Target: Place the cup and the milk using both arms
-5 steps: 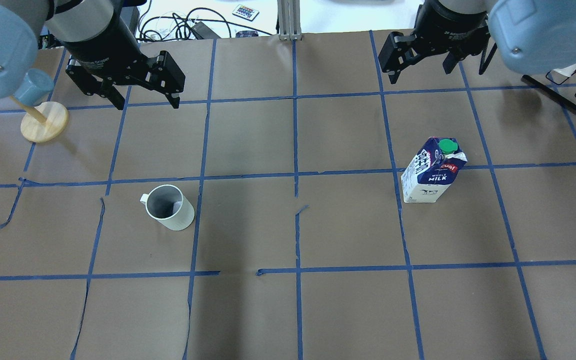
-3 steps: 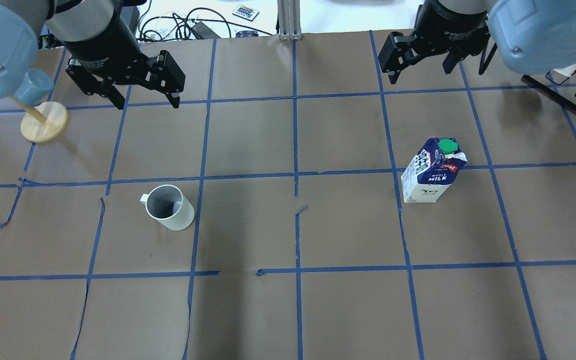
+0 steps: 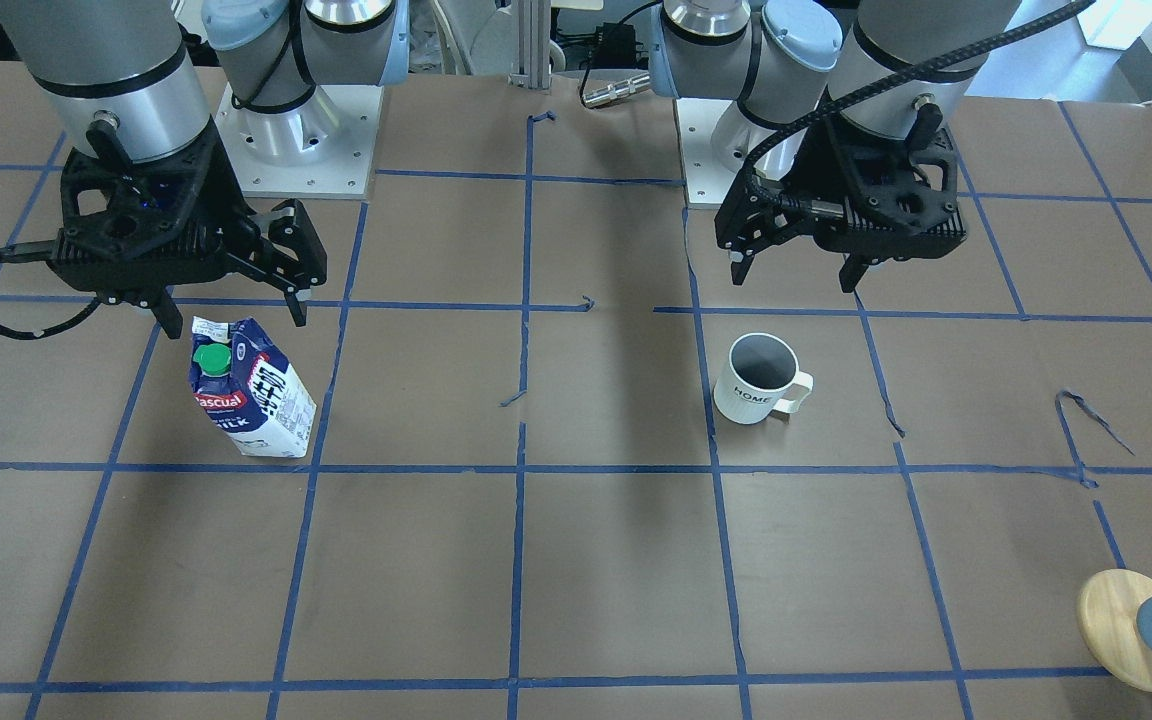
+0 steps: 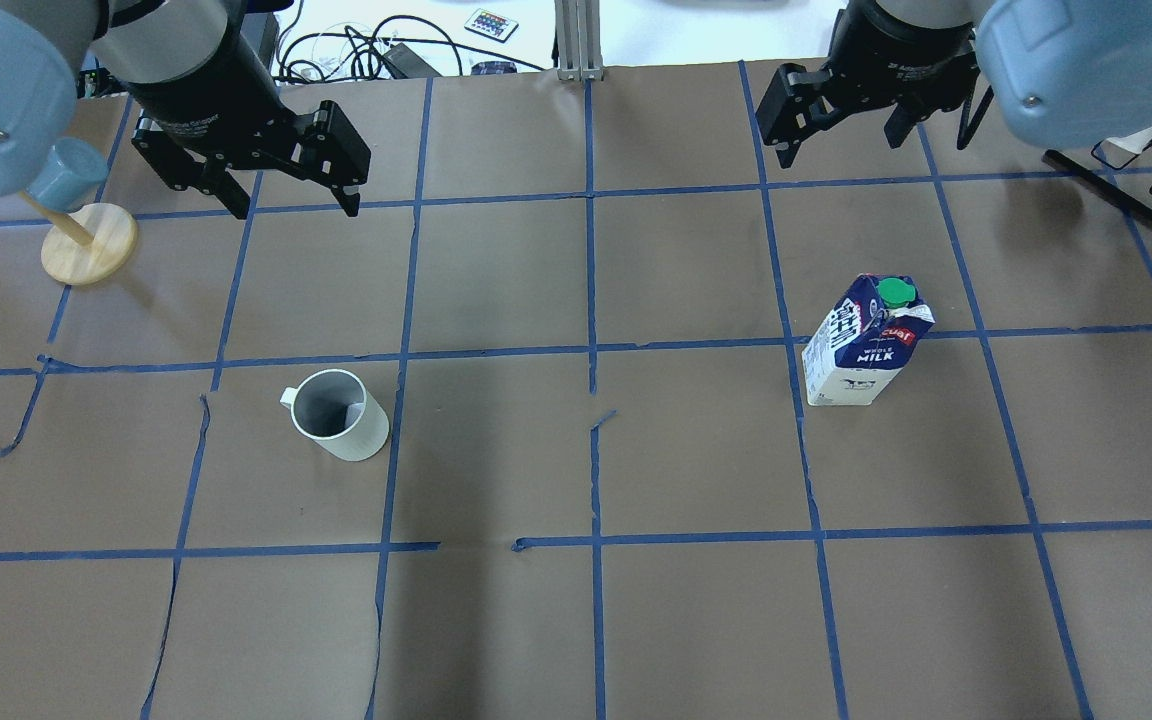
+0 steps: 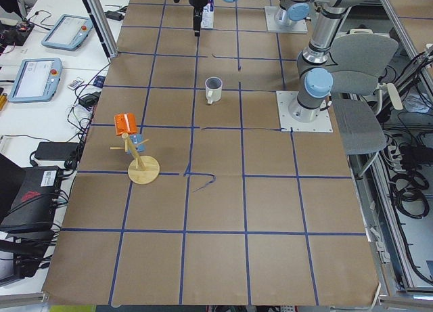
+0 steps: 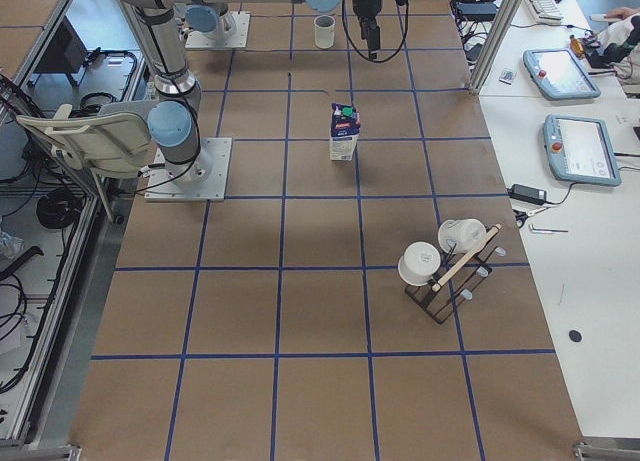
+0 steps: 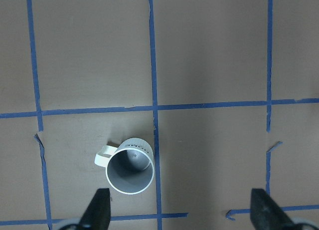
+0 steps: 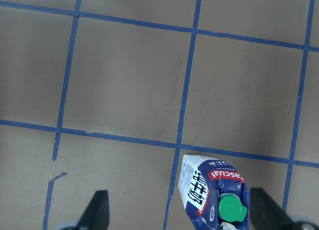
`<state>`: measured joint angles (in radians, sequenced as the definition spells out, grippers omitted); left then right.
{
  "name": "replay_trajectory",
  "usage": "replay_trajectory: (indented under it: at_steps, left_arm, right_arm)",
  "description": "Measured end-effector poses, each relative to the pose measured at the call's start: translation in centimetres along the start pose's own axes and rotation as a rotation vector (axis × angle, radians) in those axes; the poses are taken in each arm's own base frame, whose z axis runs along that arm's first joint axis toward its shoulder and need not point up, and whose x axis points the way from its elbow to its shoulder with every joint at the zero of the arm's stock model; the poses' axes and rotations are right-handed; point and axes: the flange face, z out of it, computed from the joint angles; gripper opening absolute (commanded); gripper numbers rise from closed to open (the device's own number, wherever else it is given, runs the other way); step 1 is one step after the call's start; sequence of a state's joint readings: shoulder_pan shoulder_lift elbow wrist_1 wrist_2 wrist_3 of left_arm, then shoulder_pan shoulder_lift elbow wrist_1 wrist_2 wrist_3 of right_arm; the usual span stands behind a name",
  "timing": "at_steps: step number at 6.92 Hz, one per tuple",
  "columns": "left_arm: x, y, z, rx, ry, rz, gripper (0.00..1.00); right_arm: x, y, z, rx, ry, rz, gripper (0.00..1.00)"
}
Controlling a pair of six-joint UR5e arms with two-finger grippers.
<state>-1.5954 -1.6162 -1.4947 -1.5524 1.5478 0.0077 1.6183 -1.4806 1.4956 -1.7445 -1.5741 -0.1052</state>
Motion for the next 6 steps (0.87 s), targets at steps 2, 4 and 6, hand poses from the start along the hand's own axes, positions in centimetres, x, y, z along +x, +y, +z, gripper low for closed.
replay_trajectory:
  at_steps: [2,4,6]
  left_arm:
    - [0.0,-0.1,0.1,-0.003,0.000,0.000,1.00]
    - [0.0,-0.1,0.2,-0.002,0.000,0.000,1.00]
    - [0.0,-0.1,0.2,0.000,0.000,0.000,1.00]
  right_arm:
    - [0.2,0.1,0.2,-0.007,0.004,0.002,1.00]
    - [0.9,0.2,0.6,-0.018,0.007,0.015,1.00]
    - [1.1,0.3,0.7,-0.021,0.006,0.018,1.00]
